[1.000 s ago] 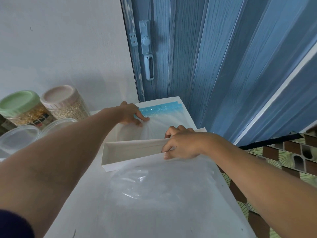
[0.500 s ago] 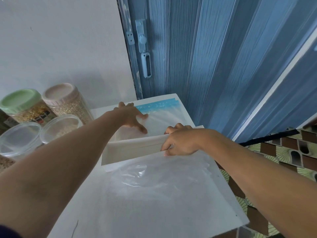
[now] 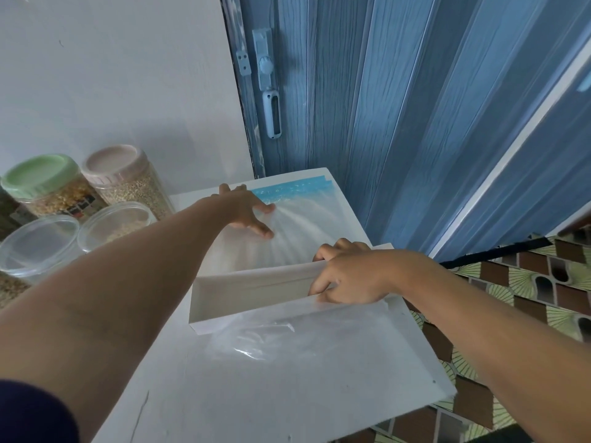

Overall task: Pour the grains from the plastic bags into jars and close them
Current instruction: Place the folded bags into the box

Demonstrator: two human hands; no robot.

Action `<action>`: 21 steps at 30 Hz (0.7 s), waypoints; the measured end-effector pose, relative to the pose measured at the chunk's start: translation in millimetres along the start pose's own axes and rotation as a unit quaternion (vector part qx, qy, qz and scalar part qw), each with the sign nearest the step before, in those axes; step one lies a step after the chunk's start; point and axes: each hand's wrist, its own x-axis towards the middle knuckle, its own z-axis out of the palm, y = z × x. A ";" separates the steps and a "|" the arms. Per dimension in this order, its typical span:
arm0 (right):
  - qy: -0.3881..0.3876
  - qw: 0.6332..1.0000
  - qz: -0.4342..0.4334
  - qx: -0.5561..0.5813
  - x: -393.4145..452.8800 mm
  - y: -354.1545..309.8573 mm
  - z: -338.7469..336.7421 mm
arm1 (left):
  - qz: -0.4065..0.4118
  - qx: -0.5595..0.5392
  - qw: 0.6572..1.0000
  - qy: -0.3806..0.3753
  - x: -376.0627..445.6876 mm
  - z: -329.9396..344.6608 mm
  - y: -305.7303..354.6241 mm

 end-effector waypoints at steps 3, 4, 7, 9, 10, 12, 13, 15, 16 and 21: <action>-0.005 1.000 -0.002 0.012 -7.6 -2.4 5.4 | -0.007 -0.009 1.000 0.006 -1.6 0.8 -0.6; -0.007 1.000 -0.001 0.020 -10.2 -2.7 7.0 | -0.011 -0.008 1.000 0.005 -4.4 -0.4 0.5; -0.009 0.999 0.002 0.046 -16.3 -3.3 12.0 | -0.022 -0.012 1.000 -0.007 -9.6 -4.2 4.1; -0.006 0.999 0.002 0.049 -19.3 -3.1 16.5 | -0.017 -0.013 1.000 -0.010 -8.6 -4.2 2.7; -0.010 0.999 0.002 0.050 -21.3 -3.4 19.3 | -0.016 -0.014 1.000 -0.009 -8.3 -3.6 1.2; -0.020 0.998 -0.002 0.053 -26.8 -4.7 26.9 | -0.019 -0.023 1.000 -0.008 -9.9 -2.3 0.6; -0.021 0.998 -0.006 0.054 -29.4 -5.0 30.6 | -0.019 -0.024 0.999 -0.007 -10.4 -2.1 0.7; -0.015 0.999 -0.009 0.049 -32.6 -6.2 35.2 | -0.016 -0.024 1.000 -0.005 -15.3 -4.1 4.3; -0.014 0.999 -0.008 0.044 -32.9 -7.2 35.7 | -0.017 -0.021 1.000 -0.004 -17.5 -4.7 5.4; -0.016 0.997 -0.005 0.069 -36.7 -9.3 20.0 | -0.016 -0.034 0.999 -0.004 -24.0 -5.2 8.8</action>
